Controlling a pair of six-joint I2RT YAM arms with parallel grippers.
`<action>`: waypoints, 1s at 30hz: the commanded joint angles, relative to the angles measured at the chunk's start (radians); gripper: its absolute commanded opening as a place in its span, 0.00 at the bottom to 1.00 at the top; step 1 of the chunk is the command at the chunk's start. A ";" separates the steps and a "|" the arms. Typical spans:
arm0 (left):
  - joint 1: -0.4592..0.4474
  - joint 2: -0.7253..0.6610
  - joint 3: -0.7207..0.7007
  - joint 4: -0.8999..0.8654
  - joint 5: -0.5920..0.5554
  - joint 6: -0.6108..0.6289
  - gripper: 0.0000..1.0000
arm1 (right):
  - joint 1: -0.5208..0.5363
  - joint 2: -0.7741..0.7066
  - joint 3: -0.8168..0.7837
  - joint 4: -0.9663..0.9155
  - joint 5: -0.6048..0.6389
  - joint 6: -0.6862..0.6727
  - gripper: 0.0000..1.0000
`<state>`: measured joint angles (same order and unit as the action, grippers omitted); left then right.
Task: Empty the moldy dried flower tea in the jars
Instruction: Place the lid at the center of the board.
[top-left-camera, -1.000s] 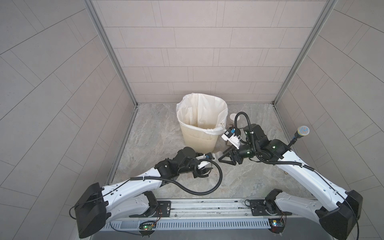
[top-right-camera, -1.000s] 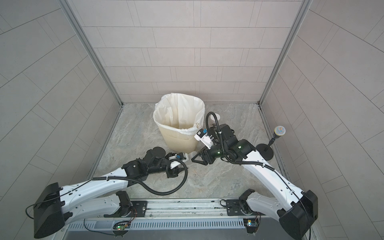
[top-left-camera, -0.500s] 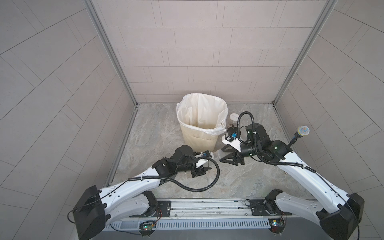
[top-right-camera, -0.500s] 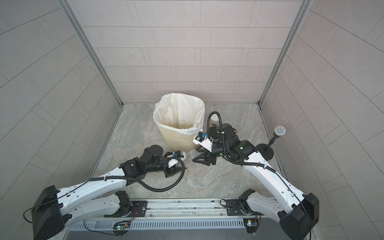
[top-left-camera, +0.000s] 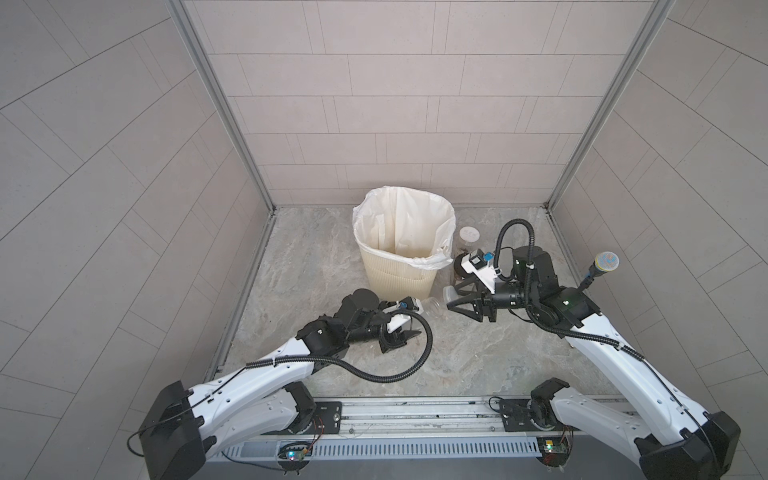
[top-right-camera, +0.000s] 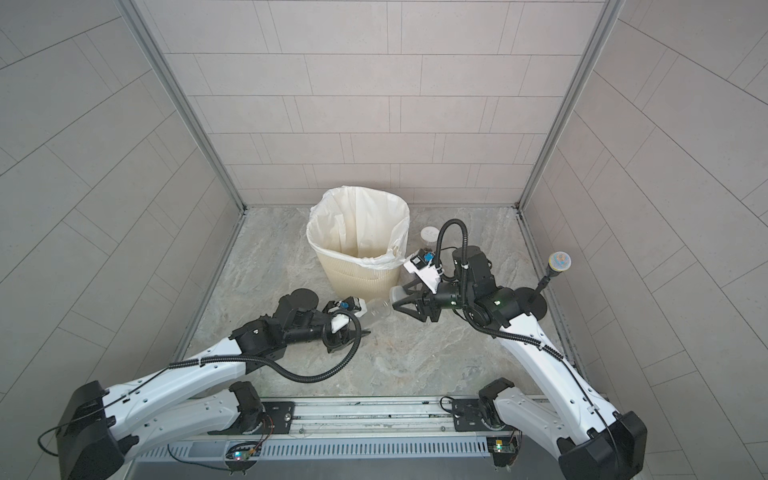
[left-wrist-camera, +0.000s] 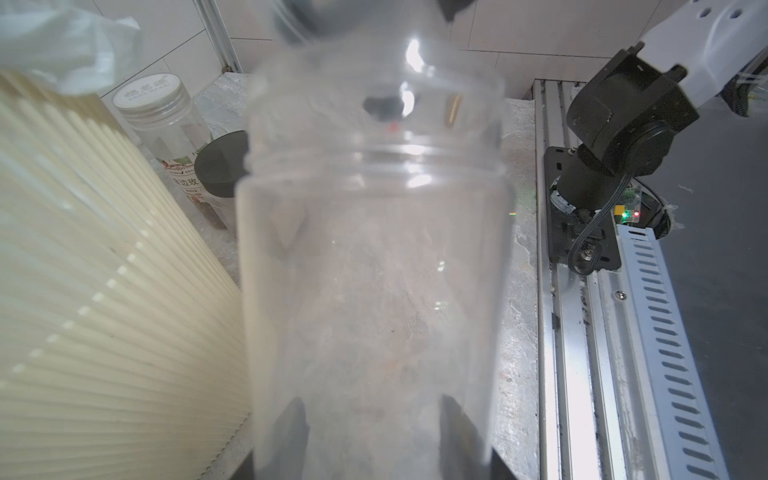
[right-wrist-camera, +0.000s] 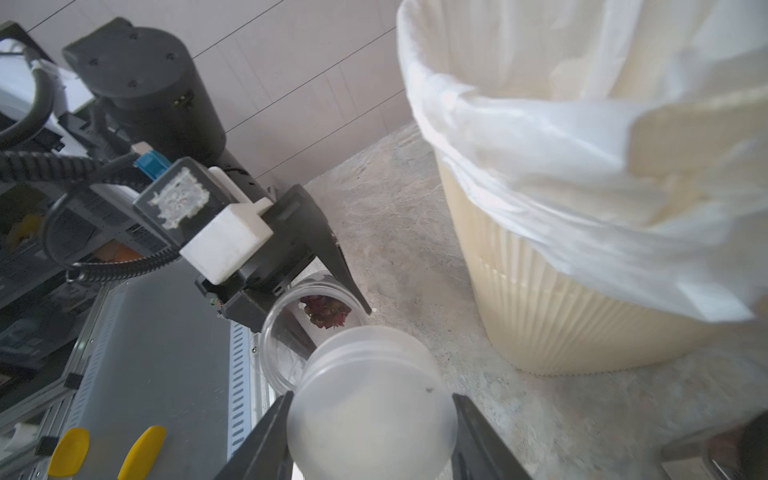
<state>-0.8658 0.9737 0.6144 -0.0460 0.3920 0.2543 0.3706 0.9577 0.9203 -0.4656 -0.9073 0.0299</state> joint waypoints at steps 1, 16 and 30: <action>0.007 -0.027 -0.019 0.052 -0.032 -0.030 0.42 | -0.035 -0.062 -0.016 0.000 0.148 0.200 0.23; 0.007 0.000 0.008 0.062 -0.115 -0.080 0.43 | -0.247 0.122 0.071 -0.286 0.845 0.397 0.28; 0.006 0.003 0.001 0.095 -0.157 -0.134 0.42 | -0.274 0.538 -0.011 -0.060 0.931 0.432 0.37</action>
<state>-0.8642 1.0145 0.6167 0.0109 0.2554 0.1520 0.1059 1.4601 0.8883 -0.5613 -0.0147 0.4492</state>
